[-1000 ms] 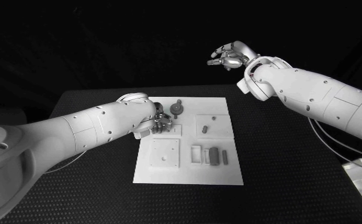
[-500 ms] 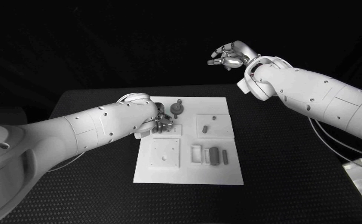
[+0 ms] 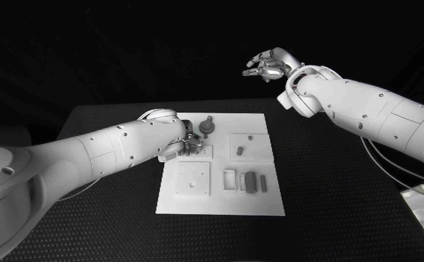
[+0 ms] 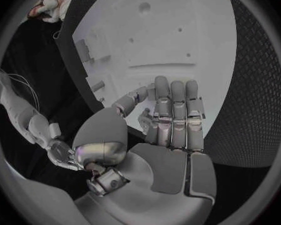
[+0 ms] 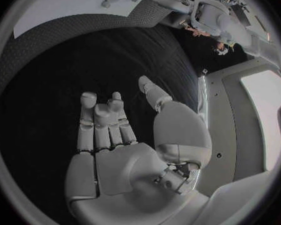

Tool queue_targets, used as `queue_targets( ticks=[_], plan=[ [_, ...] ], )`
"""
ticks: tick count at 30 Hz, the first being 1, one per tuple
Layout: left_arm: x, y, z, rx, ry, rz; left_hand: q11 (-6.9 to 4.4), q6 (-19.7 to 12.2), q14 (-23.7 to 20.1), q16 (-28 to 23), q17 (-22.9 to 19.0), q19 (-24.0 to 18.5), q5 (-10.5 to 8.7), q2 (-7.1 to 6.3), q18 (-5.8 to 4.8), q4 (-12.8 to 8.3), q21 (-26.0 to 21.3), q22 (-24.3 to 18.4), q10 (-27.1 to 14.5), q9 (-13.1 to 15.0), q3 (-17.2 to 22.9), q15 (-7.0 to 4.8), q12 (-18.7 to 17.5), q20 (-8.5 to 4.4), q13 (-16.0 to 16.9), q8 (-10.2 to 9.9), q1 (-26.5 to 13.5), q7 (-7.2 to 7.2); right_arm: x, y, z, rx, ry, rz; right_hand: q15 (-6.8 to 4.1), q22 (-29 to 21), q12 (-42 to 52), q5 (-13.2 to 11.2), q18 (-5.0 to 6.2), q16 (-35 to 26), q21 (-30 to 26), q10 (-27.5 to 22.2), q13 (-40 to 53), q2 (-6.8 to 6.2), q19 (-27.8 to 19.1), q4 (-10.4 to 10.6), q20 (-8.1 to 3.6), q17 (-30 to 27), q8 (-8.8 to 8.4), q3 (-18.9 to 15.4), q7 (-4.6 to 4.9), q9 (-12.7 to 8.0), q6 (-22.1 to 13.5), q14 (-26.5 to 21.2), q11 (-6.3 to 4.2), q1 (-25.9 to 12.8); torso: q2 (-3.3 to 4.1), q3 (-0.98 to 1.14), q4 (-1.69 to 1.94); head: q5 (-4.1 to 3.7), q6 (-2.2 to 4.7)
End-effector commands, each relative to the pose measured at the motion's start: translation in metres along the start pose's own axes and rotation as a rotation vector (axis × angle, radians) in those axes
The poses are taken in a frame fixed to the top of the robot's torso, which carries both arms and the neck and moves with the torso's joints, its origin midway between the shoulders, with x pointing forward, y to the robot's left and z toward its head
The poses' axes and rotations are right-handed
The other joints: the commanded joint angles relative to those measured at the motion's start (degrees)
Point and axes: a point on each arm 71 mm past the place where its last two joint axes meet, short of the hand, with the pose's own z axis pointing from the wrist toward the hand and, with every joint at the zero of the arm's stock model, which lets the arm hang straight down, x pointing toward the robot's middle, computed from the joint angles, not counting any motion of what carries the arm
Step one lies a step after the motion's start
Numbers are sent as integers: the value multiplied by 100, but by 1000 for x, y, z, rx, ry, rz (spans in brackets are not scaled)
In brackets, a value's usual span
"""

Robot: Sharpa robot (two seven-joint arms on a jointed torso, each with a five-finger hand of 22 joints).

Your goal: Assemble the parts on the task board

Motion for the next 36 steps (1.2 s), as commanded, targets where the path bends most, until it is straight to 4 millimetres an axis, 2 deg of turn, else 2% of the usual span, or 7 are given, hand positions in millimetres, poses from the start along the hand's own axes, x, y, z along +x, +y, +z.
queue_targets(
  ticks=[1,11,17,22,24,25,36],
  plan=[
    [6,0,2,1,7,8,-45,648,-53,54,-46,-32,-61,14,4,43,-17,101,6,12,-8,0,35,-27,-11,-41,-62,-562,1,1,0,-10,16,-6,-10,80,34,30,73,7,-29,-55,-8,43,-35,-39,-9,-8,-5,-4,55,-9,-13,-31,-4,0,1,1,-2,-6,-5],
    [6,-1,3,6,9,10,-50,667,-61,128,-138,-27,-125,54,4,91,-20,99,14,22,-20,-6,57,-30,-26,-45,-140,-569,1,1,0,-9,20,-8,-10,80,36,31,73,7,-29,-55,-11,49,-37,-46,-8,-9,-5,-3,55,-11,-13,-33,-4,7,0,-3,2,-17,-6],
    [7,-2,2,13,18,15,-53,674,-77,189,-225,-21,-178,-88,4,102,-20,99,11,28,-41,-11,71,-38,-43,-56,-185,-572,1,1,0,-8,20,-8,-10,80,37,30,73,7,-30,-56,-13,49,-38,-49,-7,-10,-5,-5,55,-11,-13,-34,-3,7,0,-5,2,-27,-24],
    [6,-1,3,12,13,11,-49,664,-113,275,-371,-25,-522,-334,4,240,-31,97,-10,33,-110,-10,79,-39,-77,-84,-262,-566,1,0,0,-8,20,-9,-9,80,37,28,73,6,-31,-58,-16,44,-41,-46,-4,-12,-5,-13,56,-13,-15,-37,-2,-5,0,-5,3,-29,-25],
    [6,0,3,12,10,10,-44,645,-155,338,-452,-53,-389,-252,4,102,-36,103,-32,57,-513,0,92,-31,-83,-92,-411,-558,1,0,0,-8,20,-8,-8,79,37,27,73,5,-32,-58,-18,42,-41,-45,-3,-12,-6,-16,57,-14,-17,-38,-2,-10,0,-5,3,-30,-26],
    [6,0,3,12,10,9,-43,641,-162,350,-472,-55,-429,-261,4,91,-39,100,-38,58,-563,-1,92,-34,-87,-97,-426,-558,1,0,0,-8,20,-8,-8,79,37,27,73,5,-32,-59,-18,42,-42,-45,-3,-12,-6,-17,57,-15,-18,-38,-2,-11,0,-4,3,-29,-32],
    [5,2,3,9,0,2,-45,625,-201,423,-608,-61,-663,-389,4,158,-72,86,-68,58,-695,-2,99,-42,-114,-130,-494,-553,1,0,0,-7,21,-9,-7,79,38,28,73,5,-33,-60,-21,42,-44,-44,-1,-14,-8,-20,58,-17,-23,-40,0,-15,0,-6,1,-34,-31]
  ],
)
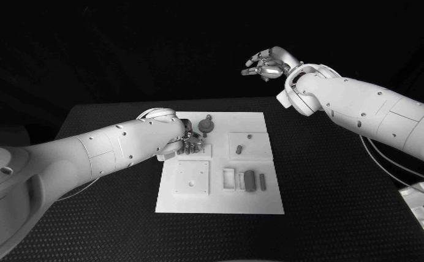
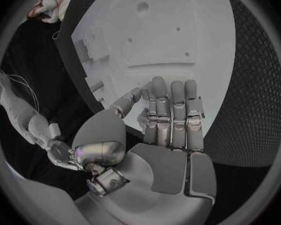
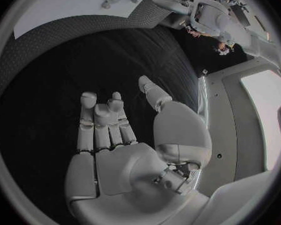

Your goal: Assemble the parts on the task board

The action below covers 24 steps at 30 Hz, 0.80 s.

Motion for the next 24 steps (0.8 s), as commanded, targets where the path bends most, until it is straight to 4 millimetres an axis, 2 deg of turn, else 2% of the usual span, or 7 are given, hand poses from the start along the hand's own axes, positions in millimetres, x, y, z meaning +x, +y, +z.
queue_targets(
  ticks=[1,8,12,16,17,22,24],
  plan=[
    [5,2,2,9,3,-3,-6,-18,-39,28,-27,-78,-52,-52,-9,18,-61,90,3,-5,-39,-2,27,-21,-10,-32,-17,-12,1,1,0,-9,13,-7,-8,79,38,28,73,4,-33,-39,-6,43,-43,-29,-1,-9,-8,-5,43,-8,-16,-40,20,-15,-1,0,-1,-5,0],
    [4,7,2,0,4,-5,-9,-15,-50,71,-89,-74,-184,-137,-9,76,-75,89,-1,-2,-53,-4,39,-24,-19,-41,-32,-13,1,0,0,-9,12,-7,-7,78,39,28,73,4,-34,-40,-9,44,-44,-27,0,-10,-9,-7,44,-9,-18,-41,21,-21,0,-1,-2,-16,-6],
    [3,8,2,-1,2,-6,-11,-12,-64,121,-161,-68,-377,-204,-9,146,-91,90,-7,2,-52,-7,53,-29,-29,-51,-33,-15,0,0,0,-8,11,-7,-7,78,40,28,73,4,-35,-40,-10,45,-45,-26,1,-11,-9,-9,45,-10,-18,-41,21,-23,2,-1,1,-21,-11],
    [3,9,2,-1,-3,-13,-16,-8,-83,189,-262,-60,-961,-297,-9,294,-117,87,-15,8,-63,-12,71,-38,-44,-65,-87,-19,0,0,0,-7,11,-7,-7,78,40,29,73,4,-35,-40,-10,46,-45,-25,1,-11,-9,-9,45,-11,-18,-42,22,-24,-2,-3,3,-22,-6],
    [2,10,2,-1,-4,-17,-17,-5,-88,208,-289,-59,-1315,-358,-9,351,-127,85,-17,12,-83,-14,76,-40,-48,-67,-130,-21,0,-1,0,-7,11,-7,-7,78,40,29,73,4,-35,-40,-11,47,-45,-25,1,-11,-9,-9,45,-11,-19,-42,22,-24,-2,-1,3,-21,-4],
    [2,11,1,1,-2,-34,-14,-12,-101,232,-315,-56,-1354,-505,-9,432,-139,83,-25,23,-146,-10,79,-40,-49,-70,-234,-16,0,-1,0,-5,10,-8,-7,78,41,29,73,5,-35,-40,-12,48,-45,-25,2,-12,-9,-10,45,-11,-19,-42,22,-25,-2,-3,3,-16,2],
    [2,13,1,3,3,-46,-13,-32,-123,253,-334,-79,-1351,-430,-9,344,-158,86,-42,41,-356,-5,79,-36,-45,-73,-324,-12,-1,-2,0,-4,8,-8,-6,78,41,29,73,5,-35,-40,-12,48,-45,-24,2,-12,-9,-11,45,-12,-19,-42,22,-26,-2,-1,2,-15,8]
  ],
)
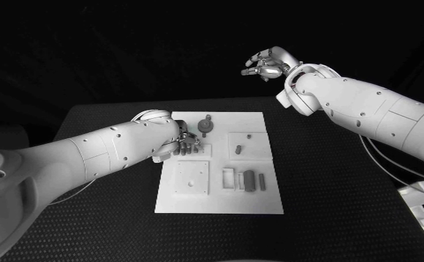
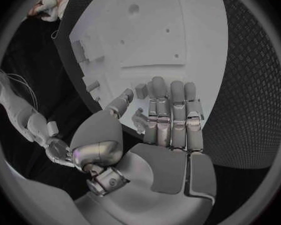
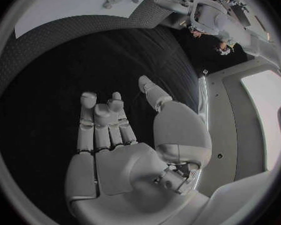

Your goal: Assemble the parts on the task board

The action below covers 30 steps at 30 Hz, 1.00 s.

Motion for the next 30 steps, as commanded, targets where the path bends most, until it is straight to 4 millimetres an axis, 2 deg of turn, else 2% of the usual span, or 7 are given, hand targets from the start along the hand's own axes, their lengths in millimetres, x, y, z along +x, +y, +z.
queue_targets(
  ticks=[1,8,15,18,21,27,30],
  plan=[
    [1,1,-1,16,8,-34,-16,-39,-47,30,-19,9,-18,43,-47,-91,-45,95,-47,18,-184,-9,18,-14,-1,-32,-89,-13,0,0,0,-7,9,-6,-7,78,18,29,72,5,-35,-20,-7,48,-45,-24,2,-7,-9,-11,48,-7,-16,-42,1,-27,-3,-1,1,5,16],
    [-14,1,-8,30,2,-75,-16,-59,-75,49,-62,2,-19,34,-47,-194,-78,85,-69,30,-370,-11,12,-27,-4,-48,-181,-13,-2,-4,0,0,5,-7,-6,78,20,28,72,6,-35,-20,-10,48,-45,-18,4,-8,-9,-17,49,-9,-17,-42,2,-39,-6,1,4,26,61],
    [-34,2,-19,47,-3,-101,55,-206,-235,13,-152,-112,-19,124,-47,-390,-187,59,-230,8,-450,64,-60,40,-31,-151,-128,61,-4,-6,-1,7,0,-9,-6,78,21,28,72,6,-36,-20,-11,50,-45,-15,4,-8,-9,-19,49,-10,-17,-42,2,-44,-3,0,3,45,95],
    [-44,5,-24,49,-4,-109,95,-478,-298,-2,-208,-152,-18,177,-47,-485,-248,44,-300,-84,-453,106,-88,78,-40,-339,-90,191,-5,-7,-1,10,-1,-10,-5,77,21,28,72,6,-36,-20,-12,51,-45,-15,5,-9,-9,-19,49,-10,-17,-42,2,-45,1,1,1,57,125],
    [-53,8,-28,51,0,-133,114,-588,-301,10,-237,-146,-16,246,-47,-551,-272,40,-305,-168,-434,113,-83,90,-38,-441,-35,245,-6,-8,-1,12,-2,-11,-5,77,22,28,72,7,-36,-20,-12,52,-45,-14,5,-9,-9,-20,49,-11,-17,-42,2,-45,0,3,-1,64,141],
    [-68,17,-34,56,-6,-158,237,-928,-452,-21,-321,-246,-8,498,-47,-796,-408,-8,-460,-402,-324,199,-143,188,-56,-705,386,400,-7,-10,-1,16,-1,-12,-5,77,23,30,72,7,-35,-20,-13,55,-45,-15,4,-9,-9,-18,49,-11,-18,-42,2,-42,3,1,1,70,197],
    [-73,22,-32,54,-17,-171,279,-1067,-540,-28,-361,-289,-8,492,-47,-799,-480,-32,-548,-505,-347,244,-170,233,-61,-800,569,442,-7,-10,-1,17,-1,-12,-5,77,24,30,72,8,-35,-20,-14,57,-44,-15,4,-9,-9,-18,49,-11,-18,-42,2,-42,3,1,1,85,239]
  ],
)
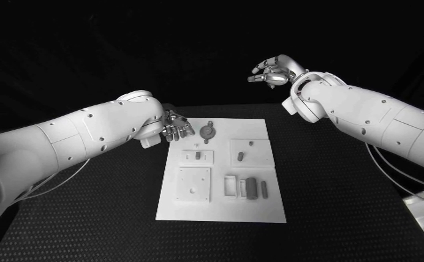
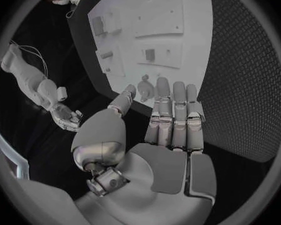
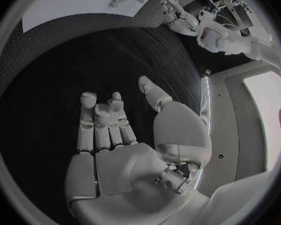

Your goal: Assemble the parts on the task board

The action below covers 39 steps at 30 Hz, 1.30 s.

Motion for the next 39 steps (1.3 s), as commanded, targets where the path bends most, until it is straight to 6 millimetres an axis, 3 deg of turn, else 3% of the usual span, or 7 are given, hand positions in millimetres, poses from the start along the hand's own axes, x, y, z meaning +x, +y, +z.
queue_targets(
  ticks=[1,9,11,15,22,29,39],
  plan=[
    [-3,1,2,23,26,-22,45,-171,-184,-44,-45,-82,-12,-20,-43,-16,-88,-26,-180,-103,-31,59,-73,58,-14,-107,169,45,1,0,0,-6,13,-3,-12,78,24,30,72,8,-35,-20,-9,34,-44,-15,4,-10,-8,-18,61,-7,-5,-35,2,-19,3,1,1,19,55],
    [-17,3,11,105,7,-89,552,-875,-1190,-278,-154,-575,-19,-113,-38,47,-330,-69,-1820,-392,-130,477,-1101,369,-684,-318,124,158,1,-1,1,-2,14,-1,-12,77,26,30,72,8,-35,-19,-11,37,-44,-14,4,-11,-8,-19,61,-8,-4,-35,2,-20,9,4,-9,84,141],
    [-20,3,13,108,-2,-107,598,-929,-1117,-151,-89,-232,-11,-98,80,65,-130,55,-1784,-425,-122,420,-1133,304,-799,-300,161,176,1,-1,1,-2,15,-1,-12,77,26,30,72,8,-35,-19,-11,37,-44,-14,4,-11,-7,-19,61,-8,-4,-35,2,-20,10,5,-10,87,151],
    [-22,2,17,103,20,-129,519,-875,-43,1015,515,1614,18,101,602,98,1200,191,-1169,-500,-243,-134,-820,-181,-881,-155,338,311,1,-1,1,-3,17,-1,-12,77,27,30,72,9,-35,-18,-12,40,-44,-13,4,-11,-7,-19,60,-8,-3,-35,2,-21,5,9,-6,67,154],
    [-22,-4,26,44,-18,56,20,-345,1082,2018,1164,2441,-5,205,732,230,2477,184,-167,-549,-370,-688,277,-656,-407,342,246,53,4,2,2,-8,22,2,-12,78,31,31,72,11,-33,-13,-13,49,-41,-11,4,-12,-5,-18,60,-8,-1,-32,1,-21,22,10,-16,66,174],
    [-20,-1,34,9,-66,64,-177,-180,1725,2452,1645,2791,-3,134,789,214,3285,170,253,-730,-324,-892,1223,-934,192,342,306,-129,6,4,2,-12,23,4,-13,78,34,31,72,12,-32,-10,-15,51,-40,-12,4,-12,-4,-18,59,-9,-1,-30,1,-19,45,18,-19,48,162],
    [-28,4,36,-30,-134,73,-230,-67,1940,2491,2039,2835,14,82,816,252,3614,154,288,-812,-247,-944,1540,-1014,378,377,289,-181,6,5,3,-12,22,4,-13,79,37,30,72,15,-30,-7,-16,51,-37,-13,3,-12,-4,-19,59,-10,-2,-28,0,-19,80,28,-20,33,153]
  ],
)
